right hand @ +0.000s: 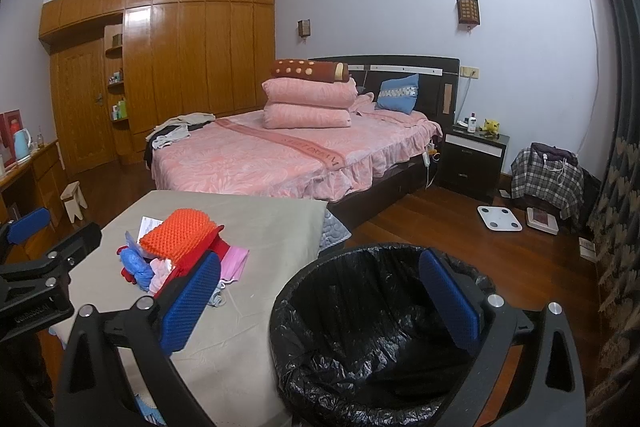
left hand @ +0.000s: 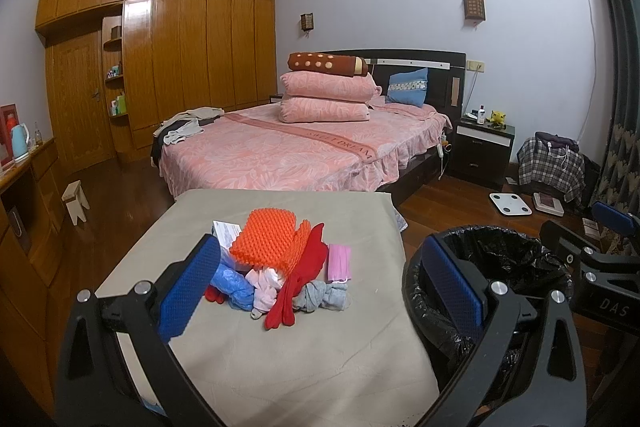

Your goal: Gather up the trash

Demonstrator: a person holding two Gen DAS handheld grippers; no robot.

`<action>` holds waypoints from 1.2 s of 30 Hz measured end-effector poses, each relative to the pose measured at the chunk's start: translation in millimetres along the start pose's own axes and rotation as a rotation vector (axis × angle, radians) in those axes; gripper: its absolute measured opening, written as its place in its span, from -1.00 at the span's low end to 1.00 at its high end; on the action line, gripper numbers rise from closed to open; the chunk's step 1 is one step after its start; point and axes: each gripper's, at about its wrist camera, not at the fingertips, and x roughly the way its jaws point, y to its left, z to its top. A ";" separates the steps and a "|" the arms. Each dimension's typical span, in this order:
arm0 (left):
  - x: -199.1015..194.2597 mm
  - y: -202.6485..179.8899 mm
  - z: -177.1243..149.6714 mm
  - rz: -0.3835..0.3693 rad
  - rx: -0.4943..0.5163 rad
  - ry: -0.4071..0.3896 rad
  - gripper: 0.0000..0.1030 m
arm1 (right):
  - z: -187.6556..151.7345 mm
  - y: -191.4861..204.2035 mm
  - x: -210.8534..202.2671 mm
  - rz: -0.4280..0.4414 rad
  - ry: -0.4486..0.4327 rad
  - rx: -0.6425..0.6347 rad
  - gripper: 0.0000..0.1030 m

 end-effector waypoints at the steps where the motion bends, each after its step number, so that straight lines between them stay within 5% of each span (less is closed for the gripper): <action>1: -0.1 0.1 0.0 0.000 0.001 0.000 0.90 | -0.3 0.5 -0.5 0.000 0.001 0.002 0.88; 36: 0.4 3.1 -2.8 0.000 0.000 0.005 0.90 | -7.8 -1.3 5.1 0.002 0.007 0.005 0.88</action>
